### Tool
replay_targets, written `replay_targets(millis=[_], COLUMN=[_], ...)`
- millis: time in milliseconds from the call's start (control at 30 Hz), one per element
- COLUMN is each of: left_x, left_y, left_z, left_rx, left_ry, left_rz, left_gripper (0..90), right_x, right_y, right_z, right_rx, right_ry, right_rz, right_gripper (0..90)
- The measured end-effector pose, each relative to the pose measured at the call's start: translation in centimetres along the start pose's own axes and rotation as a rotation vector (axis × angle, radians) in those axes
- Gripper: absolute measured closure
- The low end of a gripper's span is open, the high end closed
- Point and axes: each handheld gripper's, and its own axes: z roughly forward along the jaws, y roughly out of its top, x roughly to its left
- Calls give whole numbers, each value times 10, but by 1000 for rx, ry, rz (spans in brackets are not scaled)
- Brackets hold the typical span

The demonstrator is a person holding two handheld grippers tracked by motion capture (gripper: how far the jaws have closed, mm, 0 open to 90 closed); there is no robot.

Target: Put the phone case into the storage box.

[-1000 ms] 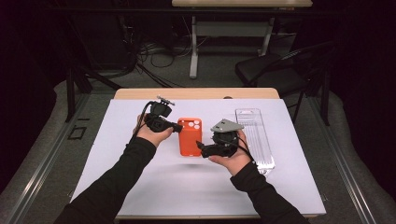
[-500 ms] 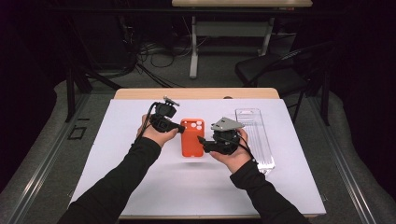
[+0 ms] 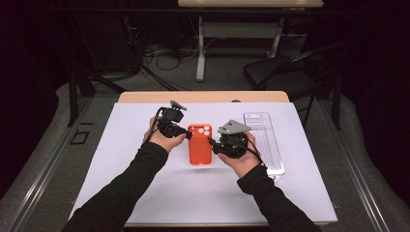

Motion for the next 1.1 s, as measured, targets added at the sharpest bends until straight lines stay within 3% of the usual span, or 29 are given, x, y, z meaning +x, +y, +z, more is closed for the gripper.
replay_targets(millis=[267, 433, 667, 1100], left_x=[1, 1, 0, -2], left_y=[0, -1, -1, -1], left_z=[0, 1, 2, 3], left_rx=[11, 21, 26, 37], left_ry=[-19, -20, -16, -3], left_rz=[-52, -61, -58, -45], left_gripper=[844, 844, 844, 844], right_x=[0, 1, 3, 5], right_y=[1, 3, 7, 16], right_z=[2, 3, 2, 3], right_rx=[0, -1, -11, 3], right_ry=[12, 6, -2, -14], right_rz=[27, 2, -17, -15], right_gripper=[502, 506, 600, 685])
